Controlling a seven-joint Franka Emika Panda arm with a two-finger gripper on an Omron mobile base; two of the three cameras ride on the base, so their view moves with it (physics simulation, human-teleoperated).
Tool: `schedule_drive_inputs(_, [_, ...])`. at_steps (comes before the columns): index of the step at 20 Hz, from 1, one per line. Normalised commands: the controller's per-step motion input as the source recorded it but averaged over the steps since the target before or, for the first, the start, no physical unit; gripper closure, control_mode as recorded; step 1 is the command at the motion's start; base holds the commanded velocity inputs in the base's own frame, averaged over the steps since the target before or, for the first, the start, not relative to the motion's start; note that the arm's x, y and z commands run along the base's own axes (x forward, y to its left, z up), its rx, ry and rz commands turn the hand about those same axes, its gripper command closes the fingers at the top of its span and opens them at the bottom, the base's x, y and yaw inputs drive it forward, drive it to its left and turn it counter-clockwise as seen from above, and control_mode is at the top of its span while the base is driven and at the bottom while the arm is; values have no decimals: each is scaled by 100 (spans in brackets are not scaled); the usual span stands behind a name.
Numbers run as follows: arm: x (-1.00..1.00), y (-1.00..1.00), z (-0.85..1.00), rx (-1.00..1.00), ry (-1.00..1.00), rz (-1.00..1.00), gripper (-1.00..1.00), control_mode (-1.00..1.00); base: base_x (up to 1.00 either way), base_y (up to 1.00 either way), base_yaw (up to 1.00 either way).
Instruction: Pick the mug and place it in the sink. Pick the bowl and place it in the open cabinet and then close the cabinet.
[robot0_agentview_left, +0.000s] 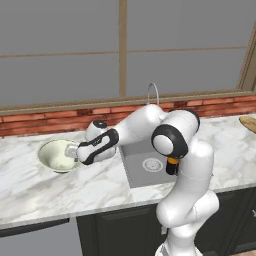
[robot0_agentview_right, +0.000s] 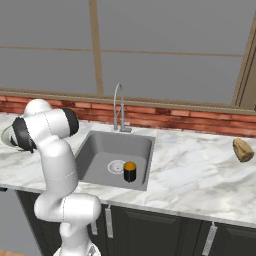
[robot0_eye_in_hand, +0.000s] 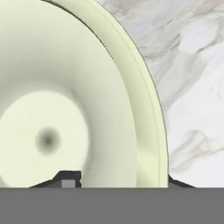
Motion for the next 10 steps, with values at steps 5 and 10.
schedule_drive_inputs(5, [-2, 0, 0, 0, 0, 0, 100, -100, 0, 0, 0])
schedule_drive_inputs(10, [-31, -15, 28, 0, -1, -7, 100, -100, 0, 0, 0])
